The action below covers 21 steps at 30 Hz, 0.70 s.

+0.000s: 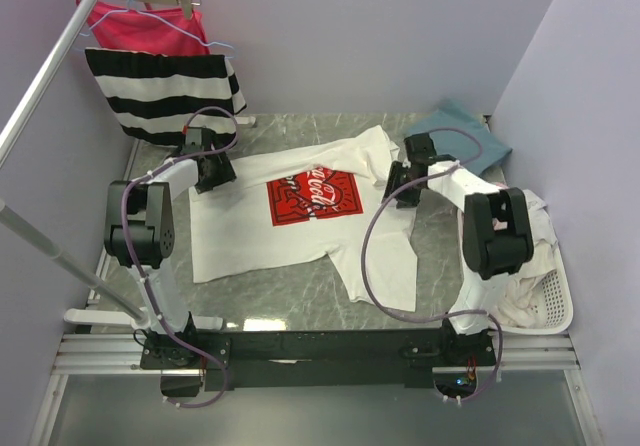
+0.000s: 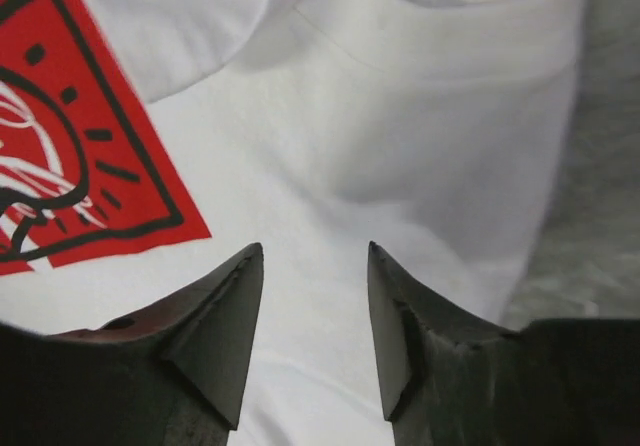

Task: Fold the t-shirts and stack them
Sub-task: Fold the flattened tshirt in 1/3 of the way

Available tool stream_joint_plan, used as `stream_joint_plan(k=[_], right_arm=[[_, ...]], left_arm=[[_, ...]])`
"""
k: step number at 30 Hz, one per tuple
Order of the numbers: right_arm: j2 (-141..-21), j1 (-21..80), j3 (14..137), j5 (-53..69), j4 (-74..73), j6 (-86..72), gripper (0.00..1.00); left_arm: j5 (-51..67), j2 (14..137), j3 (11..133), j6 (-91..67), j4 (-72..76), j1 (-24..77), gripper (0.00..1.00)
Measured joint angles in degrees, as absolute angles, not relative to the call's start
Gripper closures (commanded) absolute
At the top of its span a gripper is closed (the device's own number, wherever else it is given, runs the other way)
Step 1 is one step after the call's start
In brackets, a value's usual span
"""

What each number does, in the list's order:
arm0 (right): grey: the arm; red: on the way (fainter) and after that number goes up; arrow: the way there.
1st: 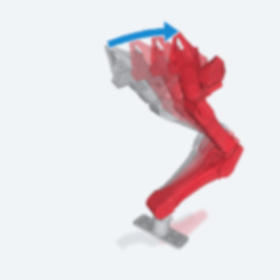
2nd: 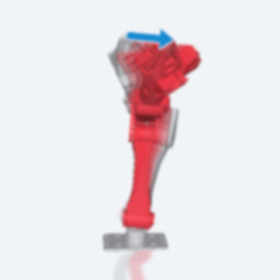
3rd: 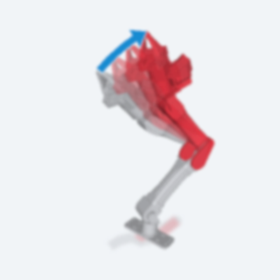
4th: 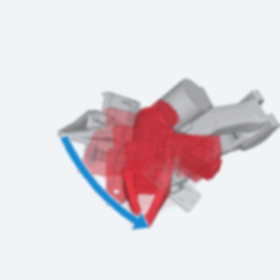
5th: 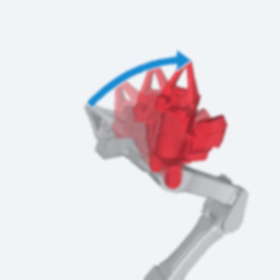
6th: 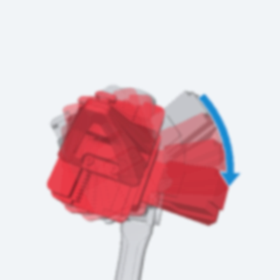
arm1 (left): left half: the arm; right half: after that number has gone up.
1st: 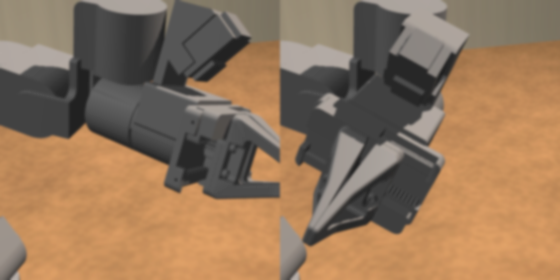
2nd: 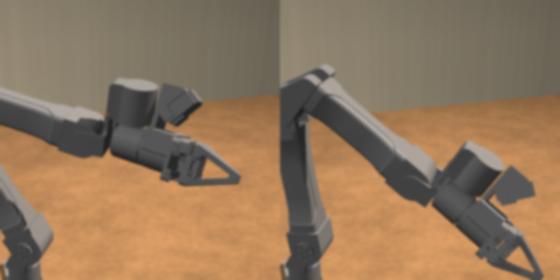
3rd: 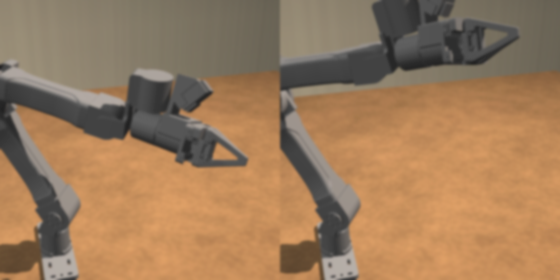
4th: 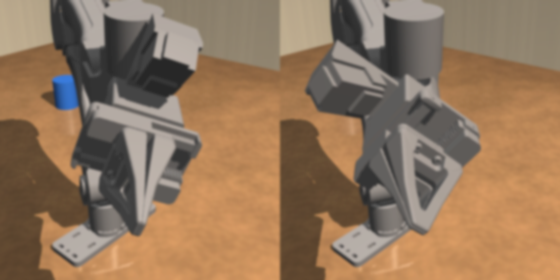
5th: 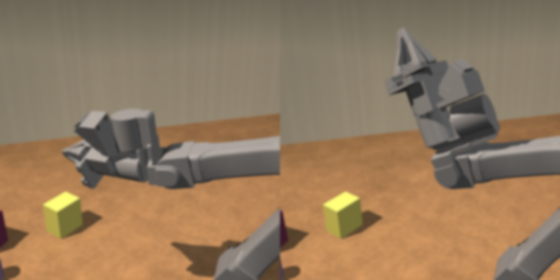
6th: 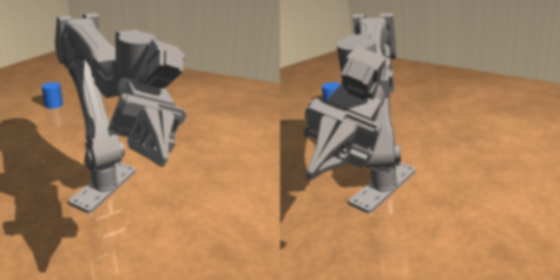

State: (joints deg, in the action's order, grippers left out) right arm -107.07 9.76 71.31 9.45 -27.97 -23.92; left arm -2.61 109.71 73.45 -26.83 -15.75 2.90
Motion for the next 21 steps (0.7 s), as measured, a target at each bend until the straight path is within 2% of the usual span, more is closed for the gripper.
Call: stream_joint_plan(k=[3, 6, 13, 17, 21], right_arm=[[-102.76, 9.69, 71.68, 6.85, -28.01, -24.25, 0.42], [-104.68, 9.58, 79.77, 6.48, -27.66, -24.01, 0.42], [-124.29, 9.50, 107.09, 11.31, -24.86, -22.90, 0.42], [-133.97, 9.50, 115.52, 14.22, -26.98, -22.57, 0.41], [-137.95, 9.50, 116.73, 16.43, -28.71, -22.22, 0.41]], left_arm=[[-2.31, 110.30, 73.58, -26.83, -15.79, 2.90, 0.30], [-1.89, 110.43, 73.60, -26.83, -15.79, 2.90, 0.30], [-1.43, 110.43, 73.63, -26.81, -15.77, 3.11, 0.30], [-1.48, 110.43, 73.63, -26.74, -15.81, 3.20, 0.30], [-1.56, 110.43, 73.63, -26.70, -15.81, 3.20, 0.29]])
